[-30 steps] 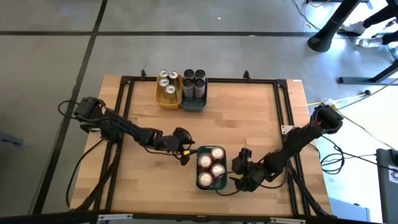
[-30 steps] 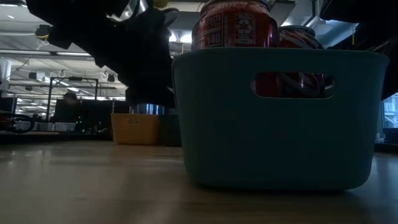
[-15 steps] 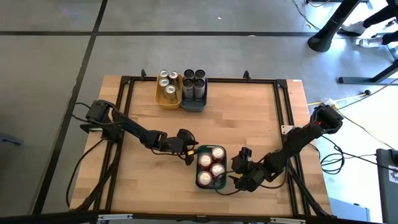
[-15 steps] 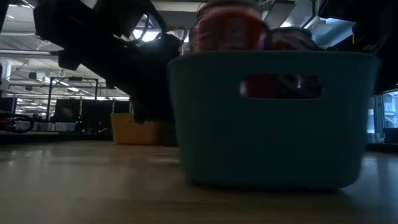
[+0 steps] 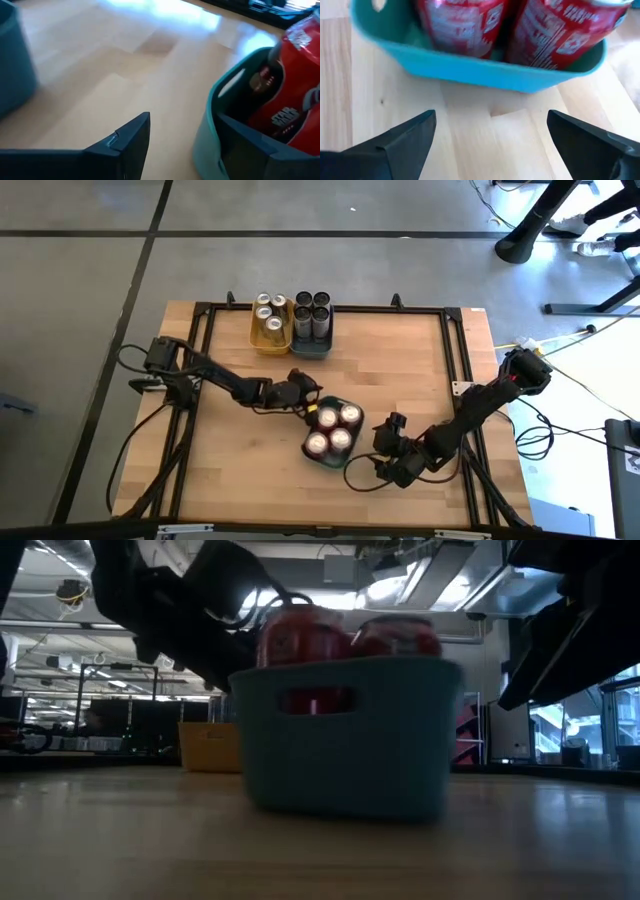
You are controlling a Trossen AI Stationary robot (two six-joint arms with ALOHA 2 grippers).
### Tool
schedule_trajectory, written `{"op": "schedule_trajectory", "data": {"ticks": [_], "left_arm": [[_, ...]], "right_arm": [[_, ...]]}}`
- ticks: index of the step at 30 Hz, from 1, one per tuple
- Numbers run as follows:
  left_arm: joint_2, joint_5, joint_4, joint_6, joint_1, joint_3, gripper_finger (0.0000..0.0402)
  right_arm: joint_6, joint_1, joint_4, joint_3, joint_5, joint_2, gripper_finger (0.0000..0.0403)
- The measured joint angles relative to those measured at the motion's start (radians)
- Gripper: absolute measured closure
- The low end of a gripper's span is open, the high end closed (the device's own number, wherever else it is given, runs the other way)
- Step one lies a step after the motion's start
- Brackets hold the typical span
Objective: Sort soda cans
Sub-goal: Move the green bin to the top beside the dark green bin
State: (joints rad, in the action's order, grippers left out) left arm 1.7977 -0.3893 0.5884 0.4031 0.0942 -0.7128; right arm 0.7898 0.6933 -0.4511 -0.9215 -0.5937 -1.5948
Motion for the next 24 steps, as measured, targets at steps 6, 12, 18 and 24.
{"op": "schedule_trajectory", "data": {"ticks": [6, 12, 18, 24], "left_arm": [[0.0, -0.004, 0.0, -0.039, -0.052, 0.0, 0.0197], [-0.001, 0.004, 0.002, -0.067, -0.097, 0.0, 0.0197], [-0.002, 0.0, 0.002, -0.121, -0.142, 0.0, 0.0197], [-0.007, -0.008, 0.004, -0.148, -0.172, 0.0, 0.0197]], "right_arm": [[0.003, -0.012, -0.003, 0.0, -0.045, 0.0, 0.0022], [-0.006, -0.064, -0.002, 0.0, -0.07, 0.0, 0.0022], [-0.038, -0.107, -0.013, 0.0, -0.077, 0.0, 0.0022], [-0.039, -0.134, -0.05, 0.0, -0.081, 0.0, 0.0022]]}}
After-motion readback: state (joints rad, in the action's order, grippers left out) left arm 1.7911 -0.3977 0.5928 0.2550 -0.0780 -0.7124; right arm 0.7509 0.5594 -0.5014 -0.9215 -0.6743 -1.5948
